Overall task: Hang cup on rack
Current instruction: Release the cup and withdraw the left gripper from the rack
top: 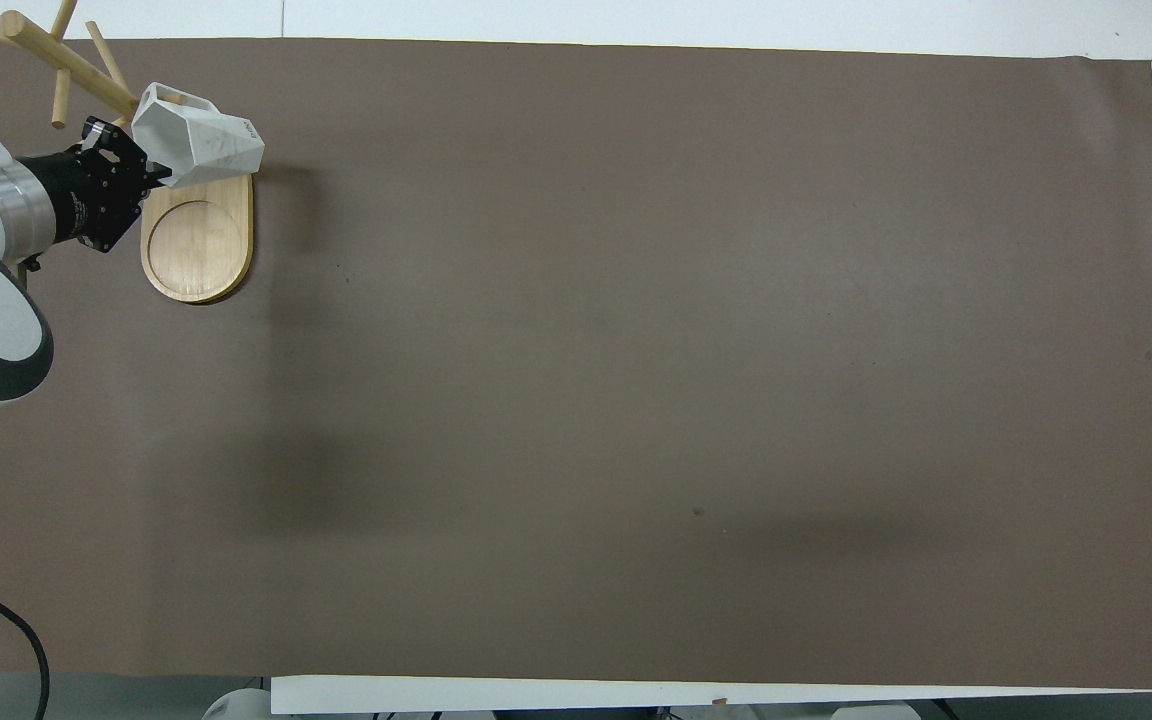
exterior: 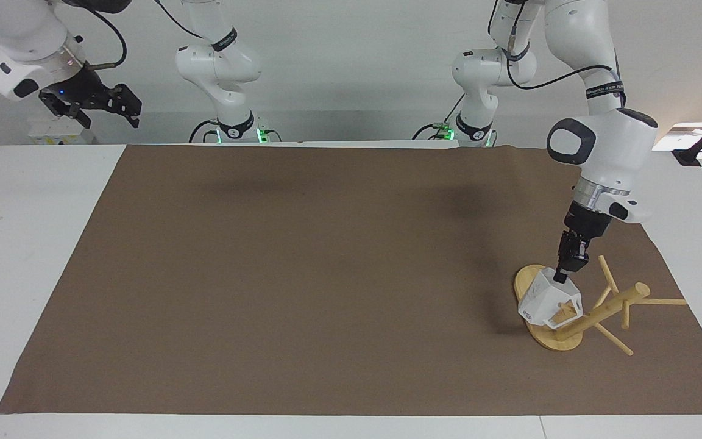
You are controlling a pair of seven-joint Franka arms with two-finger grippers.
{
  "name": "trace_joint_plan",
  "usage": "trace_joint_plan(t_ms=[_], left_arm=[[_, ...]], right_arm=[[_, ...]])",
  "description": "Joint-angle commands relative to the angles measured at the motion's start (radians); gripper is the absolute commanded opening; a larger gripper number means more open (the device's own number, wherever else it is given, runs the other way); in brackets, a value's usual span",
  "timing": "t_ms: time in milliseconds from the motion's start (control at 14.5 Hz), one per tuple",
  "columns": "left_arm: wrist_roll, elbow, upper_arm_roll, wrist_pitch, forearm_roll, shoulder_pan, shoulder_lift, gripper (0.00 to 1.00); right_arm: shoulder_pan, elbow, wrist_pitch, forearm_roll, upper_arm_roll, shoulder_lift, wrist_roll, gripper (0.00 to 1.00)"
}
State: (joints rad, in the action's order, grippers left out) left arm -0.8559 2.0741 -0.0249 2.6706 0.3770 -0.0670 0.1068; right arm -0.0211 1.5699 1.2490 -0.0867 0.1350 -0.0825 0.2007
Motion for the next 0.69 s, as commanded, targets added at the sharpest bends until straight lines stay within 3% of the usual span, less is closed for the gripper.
trace_joint_plan(t_ms=[0, 69, 138, 483, 621], left_arm=[[0.044, -0.006, 0.007, -0.024, -0.024, 0.07, -0.013, 0.4], [0.093, -0.014, 0.005, -0.026, -0.024, 0.128, -0.013, 0.86], [0.104, -0.014, 0.0, -0.031, -0.026, 0.168, -0.013, 1.0], [0.112, -0.019, 0.005, -0.125, -0.042, 0.147, -0.044, 1.0], [0.127, -0.029, 0.003, -0.245, -0.192, 0.141, -0.088, 1.0]], right_arm=[[-0.02, 0.03, 0.006, -0.015, -0.011, -0.016, -0.012, 1.0], [-0.017, 0.032, 0.006, -0.015, -0.012, -0.016, -0.014, 1.0], [-0.013, 0.032, 0.006, -0.015, -0.012, -0.016, -0.014, 1.0], [-0.017, 0.032, 0.018, -0.015, -0.011, -0.016, -0.015, 1.0], [-0.023, 0.029, 0.064, -0.015, -0.009, -0.011, -0.012, 1.0]])
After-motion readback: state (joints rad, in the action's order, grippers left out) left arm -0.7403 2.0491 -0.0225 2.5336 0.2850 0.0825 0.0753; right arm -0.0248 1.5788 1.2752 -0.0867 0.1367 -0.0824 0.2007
